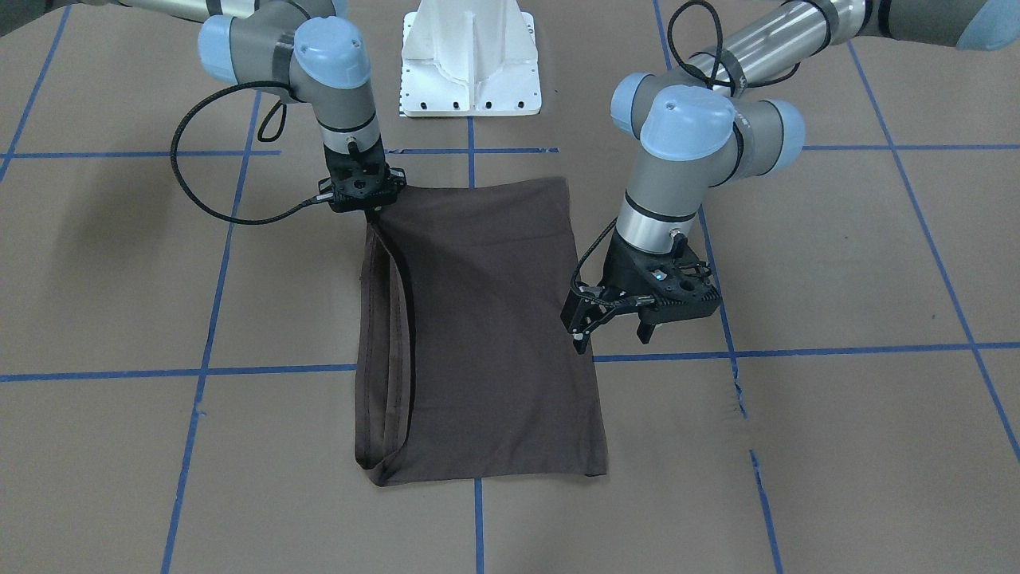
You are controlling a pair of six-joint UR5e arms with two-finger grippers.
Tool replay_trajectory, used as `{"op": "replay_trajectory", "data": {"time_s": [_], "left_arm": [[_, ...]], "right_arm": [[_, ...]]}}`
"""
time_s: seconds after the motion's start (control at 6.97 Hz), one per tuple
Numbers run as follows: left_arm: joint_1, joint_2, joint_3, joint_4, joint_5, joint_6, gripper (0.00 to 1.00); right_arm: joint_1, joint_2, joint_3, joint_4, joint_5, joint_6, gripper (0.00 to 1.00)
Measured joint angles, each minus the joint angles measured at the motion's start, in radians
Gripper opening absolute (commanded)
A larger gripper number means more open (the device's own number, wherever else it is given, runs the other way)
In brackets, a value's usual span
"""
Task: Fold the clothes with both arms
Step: 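Move both grippers to the shirt's side edges near its far end, then lower the left gripper to the shirt corner nearest the robot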
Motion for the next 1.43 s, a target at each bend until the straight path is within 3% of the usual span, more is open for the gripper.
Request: {"op": "replay_trajectory", "data": {"time_s": [0.43,1.0,1.29,1.43], "left_arm": [[0.001,0.004,0.002,-0.020,0.000,0.001,1.00],[0.008,0.042,-0.024,-0.029,-0.021,-0.004,1.00],[0.073,0.149,-0.164,-0.013,-0.086,-0.181,0.99],[0.157,0.195,-0.246,0.011,-0.069,-0.313,0.98]], "right_arm": [[0.016,-0.058,0.058,-0.002,0.002,-0.001,1.00],[0.126,0.053,0.017,0.005,0.048,-0.004,1.00],[0.161,0.063,0.041,0.011,0.113,0.012,1.00],[0.165,0.064,0.053,0.011,0.121,0.035,1.00]]}}
